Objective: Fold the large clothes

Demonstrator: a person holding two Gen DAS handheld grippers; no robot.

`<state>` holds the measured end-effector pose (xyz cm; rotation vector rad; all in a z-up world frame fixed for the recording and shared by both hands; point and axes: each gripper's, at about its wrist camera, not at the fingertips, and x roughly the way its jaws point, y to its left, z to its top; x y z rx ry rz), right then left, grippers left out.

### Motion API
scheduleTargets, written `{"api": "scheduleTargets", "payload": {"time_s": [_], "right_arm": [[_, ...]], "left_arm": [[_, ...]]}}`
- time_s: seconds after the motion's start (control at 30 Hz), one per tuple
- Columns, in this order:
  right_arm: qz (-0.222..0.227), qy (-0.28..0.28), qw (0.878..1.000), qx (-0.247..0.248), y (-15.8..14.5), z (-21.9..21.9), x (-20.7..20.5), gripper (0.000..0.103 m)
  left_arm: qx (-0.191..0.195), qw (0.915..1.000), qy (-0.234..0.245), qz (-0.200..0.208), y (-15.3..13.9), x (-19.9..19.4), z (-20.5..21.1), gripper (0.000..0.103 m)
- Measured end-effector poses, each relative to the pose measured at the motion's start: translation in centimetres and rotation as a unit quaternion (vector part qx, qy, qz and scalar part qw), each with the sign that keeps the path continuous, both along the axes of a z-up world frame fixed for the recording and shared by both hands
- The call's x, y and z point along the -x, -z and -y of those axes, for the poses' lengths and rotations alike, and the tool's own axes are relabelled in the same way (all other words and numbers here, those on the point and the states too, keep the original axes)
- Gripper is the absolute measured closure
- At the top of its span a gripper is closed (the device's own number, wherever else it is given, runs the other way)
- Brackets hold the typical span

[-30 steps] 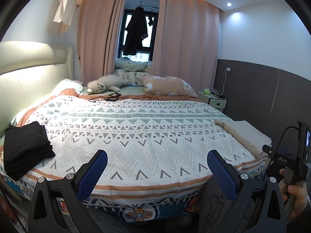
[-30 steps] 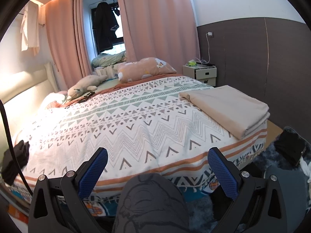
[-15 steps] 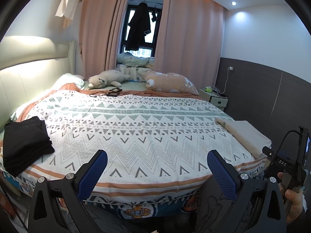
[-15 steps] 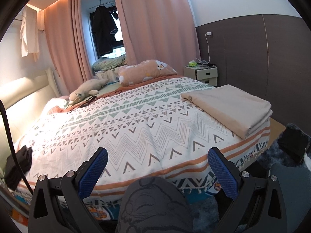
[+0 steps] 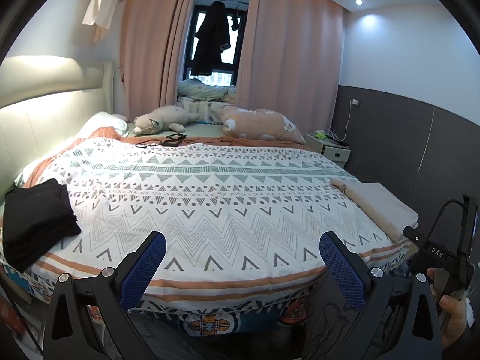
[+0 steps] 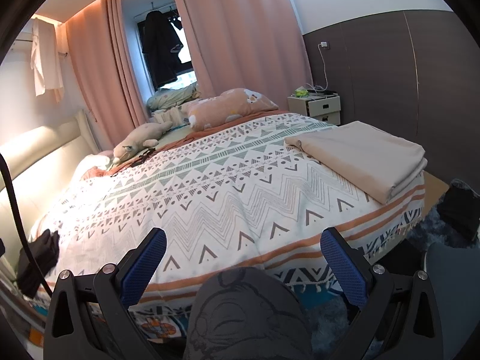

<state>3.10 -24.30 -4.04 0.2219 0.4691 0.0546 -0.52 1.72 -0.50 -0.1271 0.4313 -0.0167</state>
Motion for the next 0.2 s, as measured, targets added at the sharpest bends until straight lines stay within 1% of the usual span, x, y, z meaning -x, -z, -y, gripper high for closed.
{"api": "scheduleTargets", "payload": {"time_s": [0.2], "right_arm": [[0.000,0.001,1.000,0.000,0.25,0.15,0.40,0.000]], "left_arm": [[0.001,1.0000,0.003,0.007,-0.30,0.51,0.21,0.001]]}}
